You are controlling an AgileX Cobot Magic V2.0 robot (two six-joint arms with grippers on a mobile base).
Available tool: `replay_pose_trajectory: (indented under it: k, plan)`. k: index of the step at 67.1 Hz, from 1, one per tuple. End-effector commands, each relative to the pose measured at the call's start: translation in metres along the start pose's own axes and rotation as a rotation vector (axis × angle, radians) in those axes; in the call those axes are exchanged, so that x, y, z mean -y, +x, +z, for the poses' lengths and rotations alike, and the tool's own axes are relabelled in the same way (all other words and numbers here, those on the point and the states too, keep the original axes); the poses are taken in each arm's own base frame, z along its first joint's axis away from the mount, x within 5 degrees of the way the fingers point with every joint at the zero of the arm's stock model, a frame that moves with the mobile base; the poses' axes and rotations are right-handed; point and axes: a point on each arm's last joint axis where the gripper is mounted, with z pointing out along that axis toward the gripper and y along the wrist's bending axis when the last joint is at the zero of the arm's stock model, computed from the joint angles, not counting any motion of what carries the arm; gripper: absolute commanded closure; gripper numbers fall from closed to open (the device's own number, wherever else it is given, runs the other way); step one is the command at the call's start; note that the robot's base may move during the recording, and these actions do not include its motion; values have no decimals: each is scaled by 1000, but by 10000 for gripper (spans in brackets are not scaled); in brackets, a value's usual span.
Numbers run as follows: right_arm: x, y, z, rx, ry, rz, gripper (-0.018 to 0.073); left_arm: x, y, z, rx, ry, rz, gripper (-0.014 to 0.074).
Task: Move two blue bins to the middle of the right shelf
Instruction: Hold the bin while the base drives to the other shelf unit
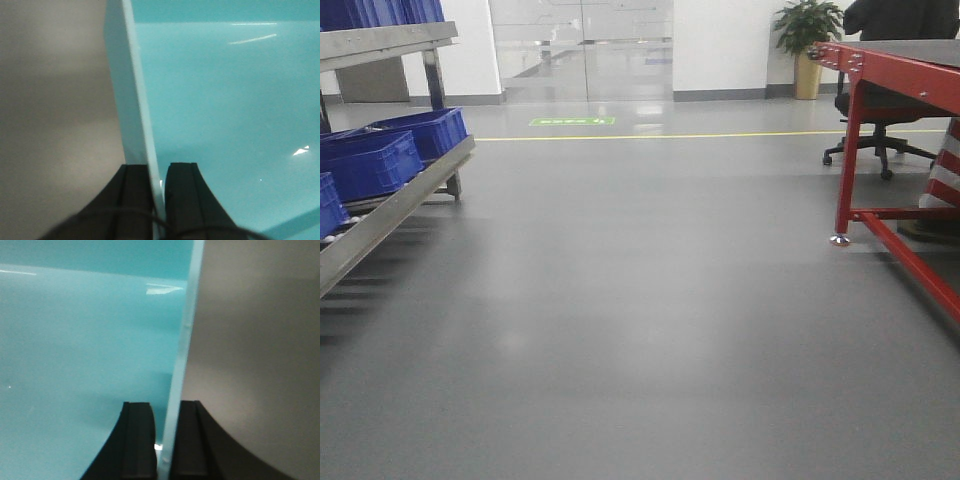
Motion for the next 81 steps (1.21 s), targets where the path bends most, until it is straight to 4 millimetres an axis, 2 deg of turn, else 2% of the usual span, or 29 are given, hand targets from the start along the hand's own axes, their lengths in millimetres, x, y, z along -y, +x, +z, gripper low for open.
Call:
replay_pose_trajectory:
  k: [1, 81]
  plan:
    - [4, -5, -8, 54, 30, -36, 711, -2, -6, -8, 65, -31, 41, 707]
    - [4, -5, -8, 54, 30, -36, 711, -2, -6, -8, 67, -31, 41, 707]
